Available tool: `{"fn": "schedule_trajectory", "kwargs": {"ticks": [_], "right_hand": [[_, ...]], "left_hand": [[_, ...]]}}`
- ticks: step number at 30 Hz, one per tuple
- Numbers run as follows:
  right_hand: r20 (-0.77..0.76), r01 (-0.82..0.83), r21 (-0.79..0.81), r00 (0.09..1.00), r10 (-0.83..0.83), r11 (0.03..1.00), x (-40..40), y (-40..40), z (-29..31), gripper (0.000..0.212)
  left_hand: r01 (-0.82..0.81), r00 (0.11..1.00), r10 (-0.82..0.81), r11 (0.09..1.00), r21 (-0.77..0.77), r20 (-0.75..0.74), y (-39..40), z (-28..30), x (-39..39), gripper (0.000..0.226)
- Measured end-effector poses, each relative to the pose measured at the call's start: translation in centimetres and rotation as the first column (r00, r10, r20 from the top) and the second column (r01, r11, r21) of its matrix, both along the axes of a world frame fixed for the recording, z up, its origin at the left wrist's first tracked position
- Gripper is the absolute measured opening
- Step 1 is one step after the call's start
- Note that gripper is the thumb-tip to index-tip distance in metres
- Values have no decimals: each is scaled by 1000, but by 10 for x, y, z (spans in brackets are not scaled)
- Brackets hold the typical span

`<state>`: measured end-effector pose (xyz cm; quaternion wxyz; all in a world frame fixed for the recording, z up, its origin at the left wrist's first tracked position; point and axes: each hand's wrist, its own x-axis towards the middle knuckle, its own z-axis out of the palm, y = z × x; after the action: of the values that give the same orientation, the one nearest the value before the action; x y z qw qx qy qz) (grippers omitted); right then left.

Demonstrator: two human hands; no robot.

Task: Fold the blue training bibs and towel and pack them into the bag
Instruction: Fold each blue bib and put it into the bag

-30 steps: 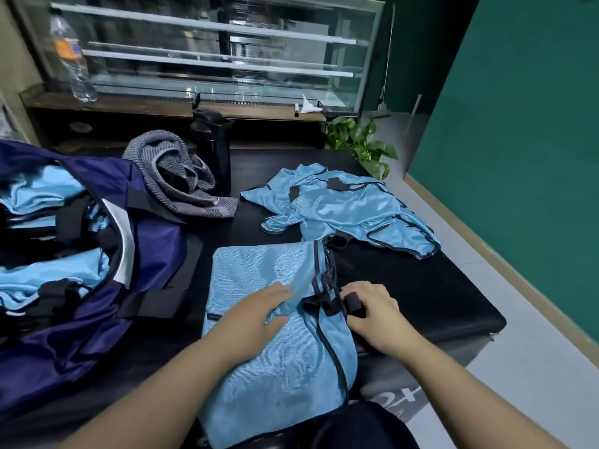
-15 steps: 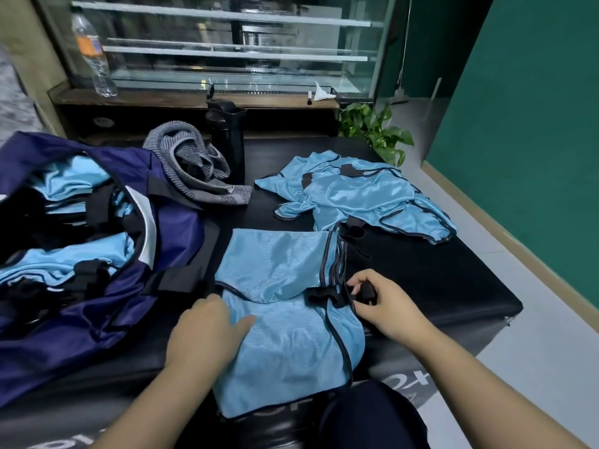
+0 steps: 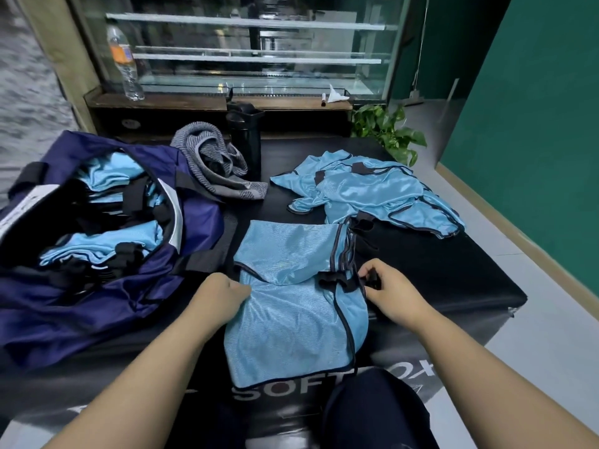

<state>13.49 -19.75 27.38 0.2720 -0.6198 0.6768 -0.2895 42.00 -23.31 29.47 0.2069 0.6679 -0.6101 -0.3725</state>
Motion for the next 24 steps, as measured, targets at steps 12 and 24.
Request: {"fn": "schedule_trajectory", "kwargs": {"ticks": [12,24], "right_hand": [[-22,81,0,996,-81,997,-8,-7,2,17],[-477,-216,-76,865,154,974,42,14,21,30]], "left_hand": [[-6,986,39,979,-206,161,1,-14,11,16],[582,795,-436,742,-332,421,17,-16,-18,60]]}}
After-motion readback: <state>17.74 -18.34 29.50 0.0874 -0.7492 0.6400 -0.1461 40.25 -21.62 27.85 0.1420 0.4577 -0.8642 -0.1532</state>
